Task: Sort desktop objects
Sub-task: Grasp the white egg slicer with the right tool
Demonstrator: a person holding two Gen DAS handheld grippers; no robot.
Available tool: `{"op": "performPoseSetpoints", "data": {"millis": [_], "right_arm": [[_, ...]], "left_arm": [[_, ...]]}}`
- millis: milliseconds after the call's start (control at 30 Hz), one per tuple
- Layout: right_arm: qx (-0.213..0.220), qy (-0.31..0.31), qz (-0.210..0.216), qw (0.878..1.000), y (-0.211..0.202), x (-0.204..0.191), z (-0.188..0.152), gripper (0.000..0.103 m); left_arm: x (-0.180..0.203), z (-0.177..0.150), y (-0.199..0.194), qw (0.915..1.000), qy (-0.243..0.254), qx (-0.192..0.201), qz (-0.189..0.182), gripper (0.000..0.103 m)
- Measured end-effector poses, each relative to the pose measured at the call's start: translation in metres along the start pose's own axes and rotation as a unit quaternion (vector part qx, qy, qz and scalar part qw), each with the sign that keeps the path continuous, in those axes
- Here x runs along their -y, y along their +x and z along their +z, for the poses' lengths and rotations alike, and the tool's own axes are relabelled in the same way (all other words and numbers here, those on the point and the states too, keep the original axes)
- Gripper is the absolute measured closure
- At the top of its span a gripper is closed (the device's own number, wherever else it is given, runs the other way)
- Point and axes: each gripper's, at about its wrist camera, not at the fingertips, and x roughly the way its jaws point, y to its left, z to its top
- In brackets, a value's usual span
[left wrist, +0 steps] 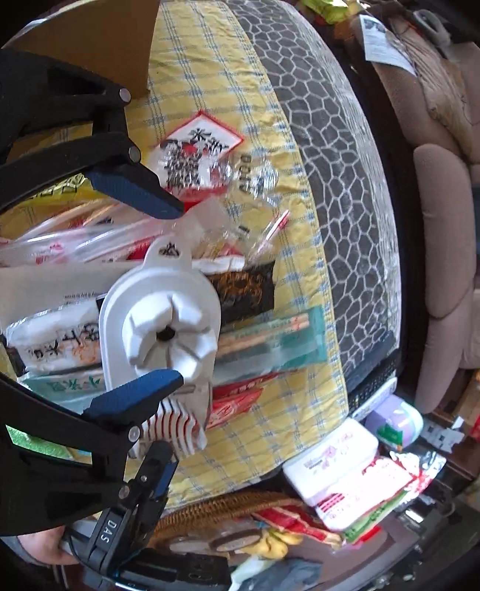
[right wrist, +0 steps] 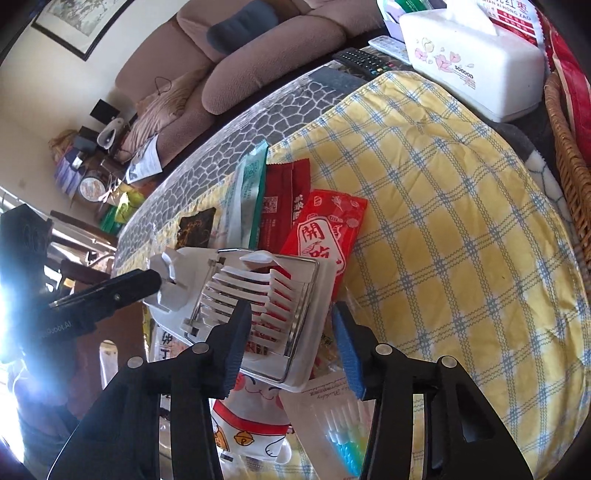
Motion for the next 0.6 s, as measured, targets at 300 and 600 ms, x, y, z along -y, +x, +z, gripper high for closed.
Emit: {"op": "performPoseSetpoints", "data": {"millis": [300,600], "right_arm": [[0.0,0.013,0.021,1.0,0.005,0.009,-0.001,0.055],[0.021,0.052,0.067,0.996,-0.007,0.014,0.001,0.053]], "left_arm": [[-0.018,0.001,0.015,0.9967,-0.014,-0.018,-0.077,0.028],[-0.004,0.003,-0.011,0.9963,0.011,0.006,-0.085,0.044]]}}
